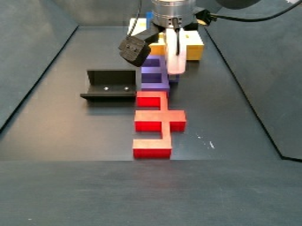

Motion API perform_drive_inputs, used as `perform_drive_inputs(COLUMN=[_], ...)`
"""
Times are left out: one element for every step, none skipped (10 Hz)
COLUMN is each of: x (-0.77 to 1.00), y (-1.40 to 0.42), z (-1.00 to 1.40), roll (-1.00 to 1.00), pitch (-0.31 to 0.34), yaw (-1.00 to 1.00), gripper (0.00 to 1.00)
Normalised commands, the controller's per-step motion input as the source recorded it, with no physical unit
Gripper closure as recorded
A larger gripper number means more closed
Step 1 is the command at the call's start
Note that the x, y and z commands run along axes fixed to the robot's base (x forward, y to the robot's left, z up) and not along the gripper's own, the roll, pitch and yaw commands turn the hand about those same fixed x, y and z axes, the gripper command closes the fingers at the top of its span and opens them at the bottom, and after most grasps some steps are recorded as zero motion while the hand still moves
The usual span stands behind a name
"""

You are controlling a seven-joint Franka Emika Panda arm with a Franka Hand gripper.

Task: Pick up the purple object. Move up. Place the purple object on the fixture. Regrasp the purple object. Move to above the board. Insert the purple object.
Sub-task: Move up, then place the purple object on the fixture.

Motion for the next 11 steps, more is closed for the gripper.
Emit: perform_drive_inputs(x=[0.00, -0.04, 0.00, 0.00, 0.03, 0.10, 0.20, 0.30, 0.48, 0.55, 0.60], y=[-0.03, -0.03, -0.01, 0.00, 0.03, 0.12, 0.17, 0.07, 0.13, 0.07, 0.02], z=[0.84, 0.57, 0.26, 0.00, 0.00, 0.06, 0.10, 0.25, 0.32, 0.38, 0.43], roll=[-0.01, -0.03, -0.05, -0.01, -0.19, -0.38, -0.62, -0.62, -0.73, -0.71, -0.66], pitch=[0.025, 0.079, 0.059, 0.000, 0.000, 0.000, 0.000, 0.009, 0.151, 0.311, 0.451], yaw=[0.05, 0.05, 0.03, 0.00, 0.00, 0.00, 0.03, 0.11, 0.17, 0.13, 0.08], gripper=[1.00, 1.00, 1.00, 1.00, 1.00, 1.00, 1.00, 1.00, 1.00, 1.00, 1.00])
